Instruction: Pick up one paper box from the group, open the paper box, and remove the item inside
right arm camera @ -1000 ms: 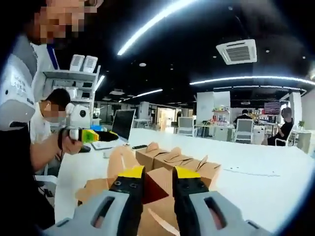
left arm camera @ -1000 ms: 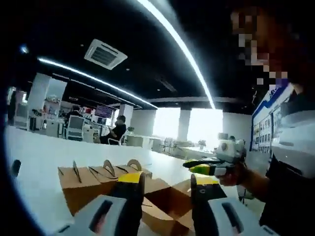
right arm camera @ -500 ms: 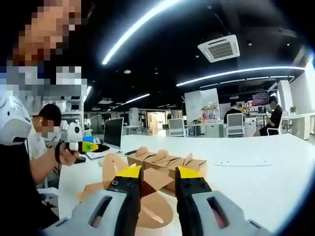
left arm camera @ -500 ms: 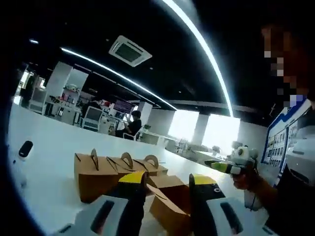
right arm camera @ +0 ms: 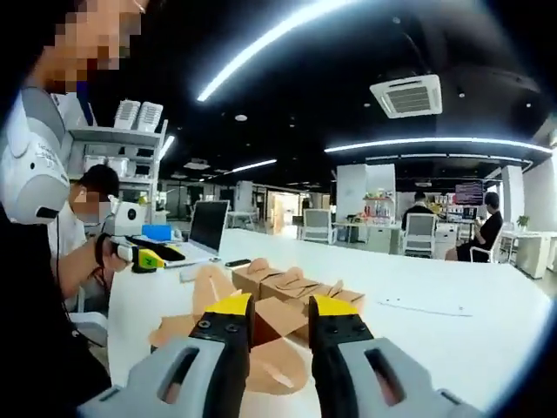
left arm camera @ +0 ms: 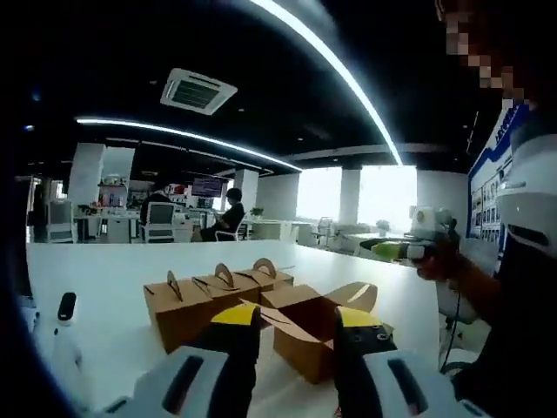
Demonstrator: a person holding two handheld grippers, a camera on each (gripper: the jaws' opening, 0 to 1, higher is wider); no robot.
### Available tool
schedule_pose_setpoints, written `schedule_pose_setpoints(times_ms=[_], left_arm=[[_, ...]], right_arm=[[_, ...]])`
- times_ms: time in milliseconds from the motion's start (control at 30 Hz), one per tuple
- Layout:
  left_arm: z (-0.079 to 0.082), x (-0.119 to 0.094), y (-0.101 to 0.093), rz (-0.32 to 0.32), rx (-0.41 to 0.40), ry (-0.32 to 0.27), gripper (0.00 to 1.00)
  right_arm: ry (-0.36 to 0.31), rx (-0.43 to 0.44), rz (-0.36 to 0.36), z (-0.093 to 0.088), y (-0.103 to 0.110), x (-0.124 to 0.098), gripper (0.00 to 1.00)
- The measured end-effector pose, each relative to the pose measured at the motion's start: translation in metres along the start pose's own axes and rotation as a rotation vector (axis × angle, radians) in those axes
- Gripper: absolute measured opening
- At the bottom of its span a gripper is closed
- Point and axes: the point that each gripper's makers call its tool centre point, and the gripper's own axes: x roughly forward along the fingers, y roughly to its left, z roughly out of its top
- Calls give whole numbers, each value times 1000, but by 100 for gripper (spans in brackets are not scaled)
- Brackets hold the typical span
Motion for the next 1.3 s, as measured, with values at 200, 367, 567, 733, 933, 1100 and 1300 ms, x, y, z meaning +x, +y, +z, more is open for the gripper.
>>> schedule_pose_setpoints(times_ms=[200, 367, 567, 733, 933, 1100, 1300], left_arm=[[-18, -10, 6, 66, -10, 44, 34], [-36, -17, -5, 90, 4, 111, 34], [-48, -32, -16, 63, 19, 162, 33], [-36, -38, -14, 86, 27, 122, 33], [-42, -35, -5, 118, 29, 130, 33], [-55, -31, -3, 123, 2, 148, 33], [-59, -29, -1, 121, -12, 163, 33]], right_arm=[[92, 13, 32, -20, 12, -12, 26], [67, 85, 67, -22, 11, -20, 26], [119, -16, 188, -31, 25, -38, 25], [198, -103, 293, -40, 40, -42, 26], [178, -84, 281, -32, 34, -33, 25], [204, -34, 281, -35, 33, -30, 24], [211, -86, 371, -38, 51, -28, 25]])
